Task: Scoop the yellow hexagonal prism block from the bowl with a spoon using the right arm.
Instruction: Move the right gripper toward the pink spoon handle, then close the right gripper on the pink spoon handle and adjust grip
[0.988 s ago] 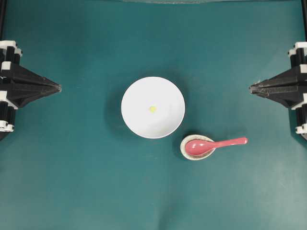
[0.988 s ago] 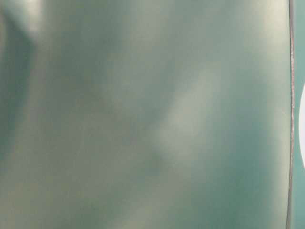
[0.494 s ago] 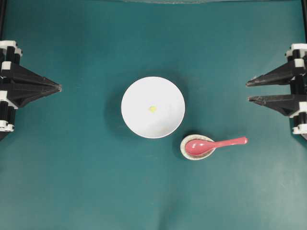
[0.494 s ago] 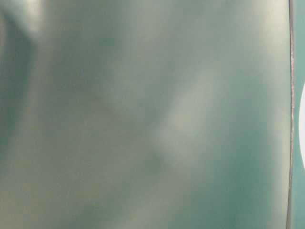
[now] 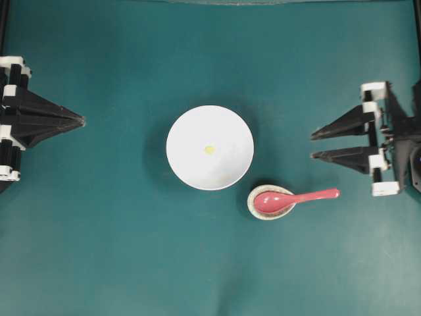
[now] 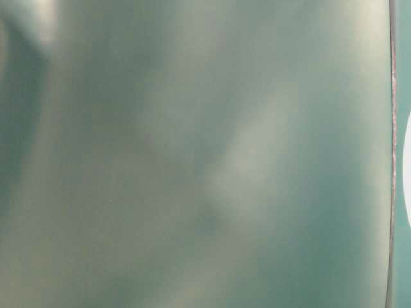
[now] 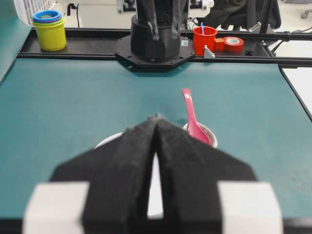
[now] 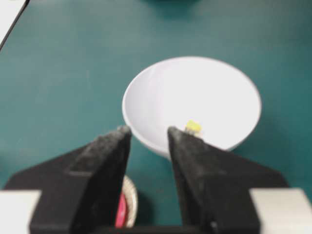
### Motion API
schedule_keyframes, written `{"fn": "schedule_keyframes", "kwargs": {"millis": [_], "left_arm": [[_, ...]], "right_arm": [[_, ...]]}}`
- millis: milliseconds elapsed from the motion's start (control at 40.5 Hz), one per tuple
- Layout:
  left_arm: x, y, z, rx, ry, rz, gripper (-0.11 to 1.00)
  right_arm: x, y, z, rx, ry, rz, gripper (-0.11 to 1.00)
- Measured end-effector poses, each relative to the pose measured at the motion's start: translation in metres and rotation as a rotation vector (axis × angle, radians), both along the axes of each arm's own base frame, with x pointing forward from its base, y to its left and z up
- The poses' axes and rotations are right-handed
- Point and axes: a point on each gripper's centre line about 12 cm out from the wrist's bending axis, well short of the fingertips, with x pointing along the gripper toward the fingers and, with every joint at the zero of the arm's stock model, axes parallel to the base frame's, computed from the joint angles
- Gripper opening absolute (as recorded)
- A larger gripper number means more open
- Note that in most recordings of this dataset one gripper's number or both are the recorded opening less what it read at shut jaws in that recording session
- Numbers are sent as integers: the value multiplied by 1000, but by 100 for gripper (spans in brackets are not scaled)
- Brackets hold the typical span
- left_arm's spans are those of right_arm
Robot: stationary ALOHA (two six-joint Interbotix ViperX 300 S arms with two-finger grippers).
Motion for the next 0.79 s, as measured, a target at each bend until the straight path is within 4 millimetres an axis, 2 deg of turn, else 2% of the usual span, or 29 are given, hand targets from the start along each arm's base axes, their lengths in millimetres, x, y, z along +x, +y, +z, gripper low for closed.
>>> {"fn": "schedule_keyframes", "kwargs": {"millis": [395,617,790], "left_arm": [[0,0,-1,-2,5,2,-1],[0,0,-1,0,6,1,-1],[0,0,-1,-2,6,0,-1]], "right_arm": [[18,26,-42,10,89,88,44],[11,32,-67,63,115,70,44],[5,36,-79,80,102,67,44]]}}
